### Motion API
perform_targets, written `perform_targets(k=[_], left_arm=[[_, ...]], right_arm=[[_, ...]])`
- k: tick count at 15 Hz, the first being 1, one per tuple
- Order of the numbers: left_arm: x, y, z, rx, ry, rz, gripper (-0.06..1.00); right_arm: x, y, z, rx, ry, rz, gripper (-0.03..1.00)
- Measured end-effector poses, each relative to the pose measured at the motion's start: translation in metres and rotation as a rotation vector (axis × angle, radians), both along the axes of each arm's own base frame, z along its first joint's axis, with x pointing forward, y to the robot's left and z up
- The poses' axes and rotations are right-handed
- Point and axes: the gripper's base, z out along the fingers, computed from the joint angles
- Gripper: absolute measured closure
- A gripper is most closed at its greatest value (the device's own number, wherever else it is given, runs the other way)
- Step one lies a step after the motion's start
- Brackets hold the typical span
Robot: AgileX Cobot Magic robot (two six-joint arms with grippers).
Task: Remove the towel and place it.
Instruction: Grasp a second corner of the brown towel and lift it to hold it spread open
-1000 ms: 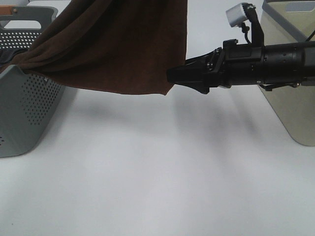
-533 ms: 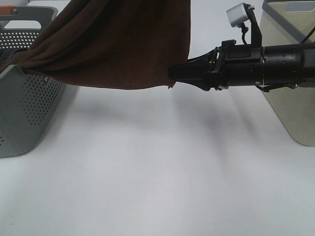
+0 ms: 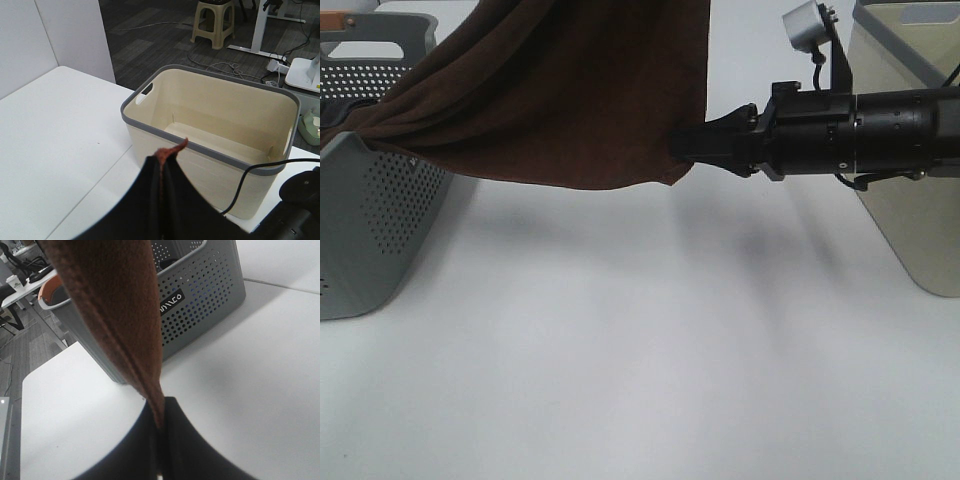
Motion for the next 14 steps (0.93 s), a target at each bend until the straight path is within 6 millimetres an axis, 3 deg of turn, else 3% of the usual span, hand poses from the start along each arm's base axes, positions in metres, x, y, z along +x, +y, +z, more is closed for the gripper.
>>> perform_targets(k=[3, 7, 12, 14], left_arm=[[0.006, 0.002, -0.004, 0.036, -0.020, 0.048, 0.94], [0.036, 0.000, -0.037, 0.043, 0.110, 0.194, 0.94], [0.074, -0.011, -0.095, 0.045, 0.263, 0.274, 0.94], [0.076, -0.015, -0.095, -0.002, 0.266, 0.270, 0.94]], right_arm=[[-0.004, -0.002, 0.006, 0.007, 0.108, -0.043, 0.97], [-0.014, -0.013, 0.037, -0.143, 0.246, -0.131, 0.97], [-0.013, -0.033, 0.099, -0.433, 0.376, -0.257, 0.97], [-0.006, -0.045, 0.127, -0.555, 0.359, -0.344, 0.97]])
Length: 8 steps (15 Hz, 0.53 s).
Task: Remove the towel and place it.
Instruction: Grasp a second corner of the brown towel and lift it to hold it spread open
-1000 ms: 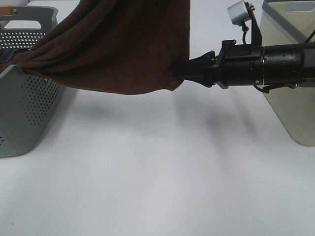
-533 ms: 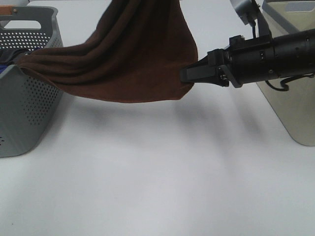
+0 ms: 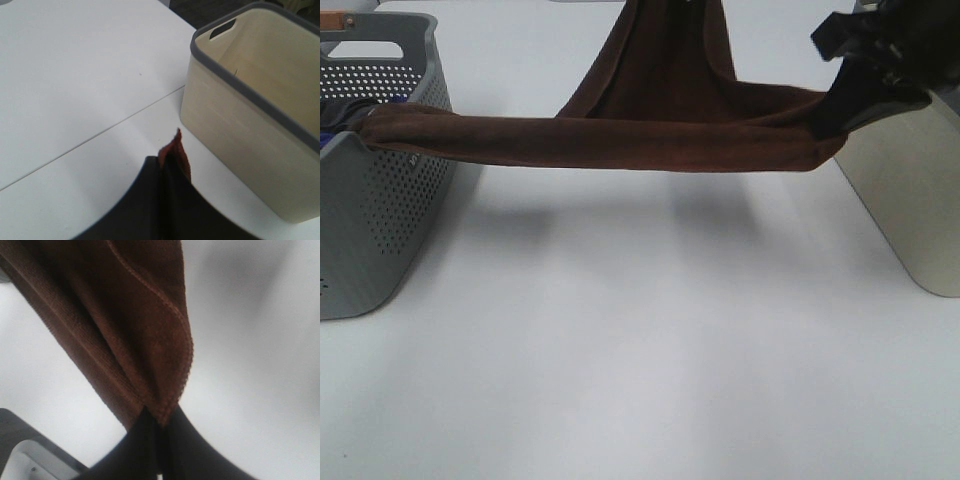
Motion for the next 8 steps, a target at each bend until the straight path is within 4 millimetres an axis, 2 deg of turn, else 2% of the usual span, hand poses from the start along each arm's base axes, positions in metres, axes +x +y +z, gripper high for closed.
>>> perform_targets(k=[2, 5, 8], left_arm=[[-0.006, 0.003, 0.031, -0.071, -0.079, 0.002, 0.94], [-0.022, 0.018, 0.093, -0.158, -0.253, 0.000, 0.94], [-0.043, 0.035, 0.135, -0.182, -0.382, 0.011, 0.94]], right_arm=[[0.007, -0.006, 0.032, -0.060, -0.073, -0.037, 0.97], [0.012, -0.008, 0.081, -0.067, -0.209, -0.051, 0.97], [0.012, -0.012, 0.130, -0.065, -0.375, -0.076, 0.97]])
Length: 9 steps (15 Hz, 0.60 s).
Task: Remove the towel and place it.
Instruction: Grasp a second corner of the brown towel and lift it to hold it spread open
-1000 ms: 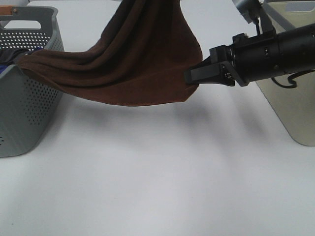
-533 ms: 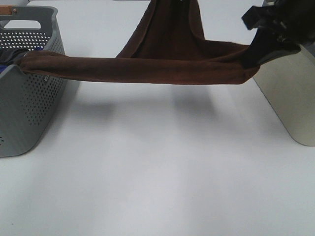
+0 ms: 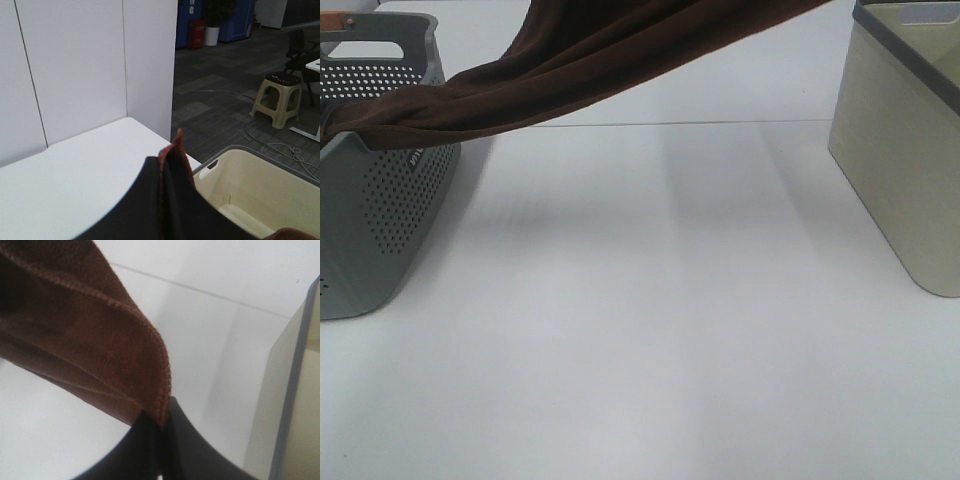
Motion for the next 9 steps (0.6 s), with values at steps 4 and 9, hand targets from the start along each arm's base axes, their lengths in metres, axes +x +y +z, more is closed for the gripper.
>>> perform_targets(k=[4, 9], left_arm=[[-0.017, 0.015, 0.024, 0.000, -0.077, 0.029, 0.94], [-0.030, 0.030, 0.047, 0.014, -0.198, 0.087, 0.94]], right_arm=[[-0.006, -0.005, 0.052, 0.021, -0.223, -0.030, 0.97], [-0.010, -0.007, 0.087, 0.070, -0.410, -0.046, 0.97]])
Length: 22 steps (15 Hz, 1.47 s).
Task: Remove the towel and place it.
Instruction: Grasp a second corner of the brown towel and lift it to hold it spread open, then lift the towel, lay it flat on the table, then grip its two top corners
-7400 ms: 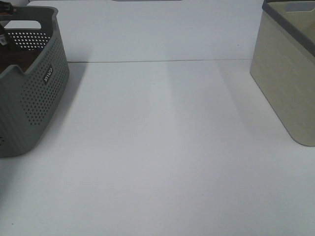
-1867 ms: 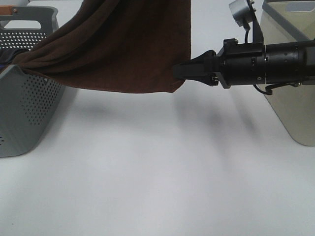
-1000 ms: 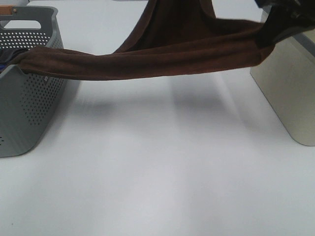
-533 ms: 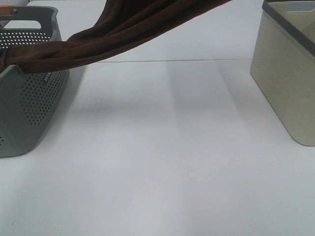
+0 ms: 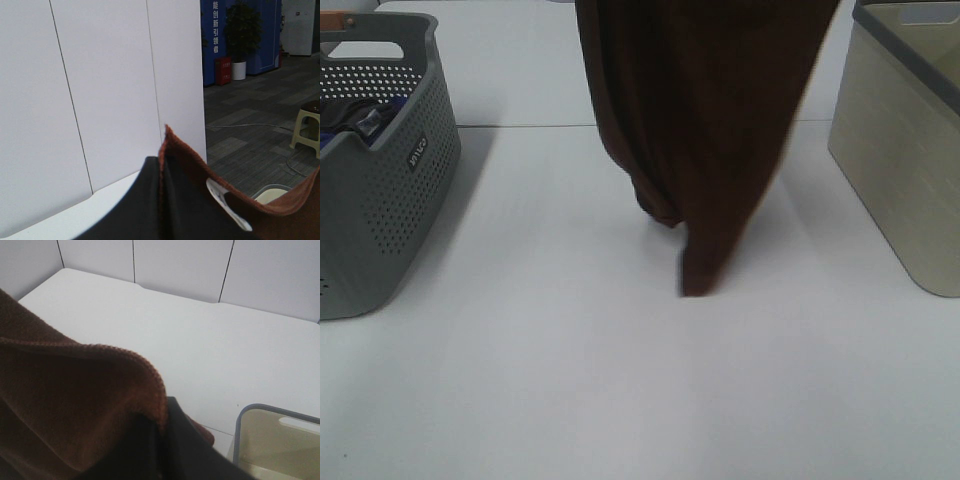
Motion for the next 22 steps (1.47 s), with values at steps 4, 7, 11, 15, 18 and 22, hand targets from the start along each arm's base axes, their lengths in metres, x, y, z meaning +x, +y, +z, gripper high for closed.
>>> perform_targets(k=[4, 7, 11, 15, 18, 22], left_arm=[[0.004, 0.000, -0.010, 0.078, 0.047, 0.032, 0.94], [0.033, -0.003, -0.051, 0.201, 0.231, 0.109, 0.94], [0.090, 0.014, -0.105, 0.212, 0.394, 0.220, 0.94], [0.153, 0.041, -0.157, 0.181, 0.381, 0.307, 0.94], [0.170, 0.056, -0.140, 0.026, 0.144, 0.309, 0.94], [0.149, 0.060, -0.073, -0.098, -0.225, 0.279, 0.94]], right_arm=[[0.001, 0.001, -0.006, -0.008, 0.057, 0.011, 0.97], [0.016, 0.005, -0.026, -0.038, 0.159, 0.016, 0.97], [0.054, 0.012, -0.061, -0.061, 0.243, 0.010, 0.97], [0.121, 0.024, -0.104, -0.044, 0.109, -0.015, 0.97], [0.144, 0.026, -0.097, -0.046, -0.164, -0.032, 0.97], [0.129, 0.023, -0.027, 0.006, -0.470, -0.051, 0.97]])
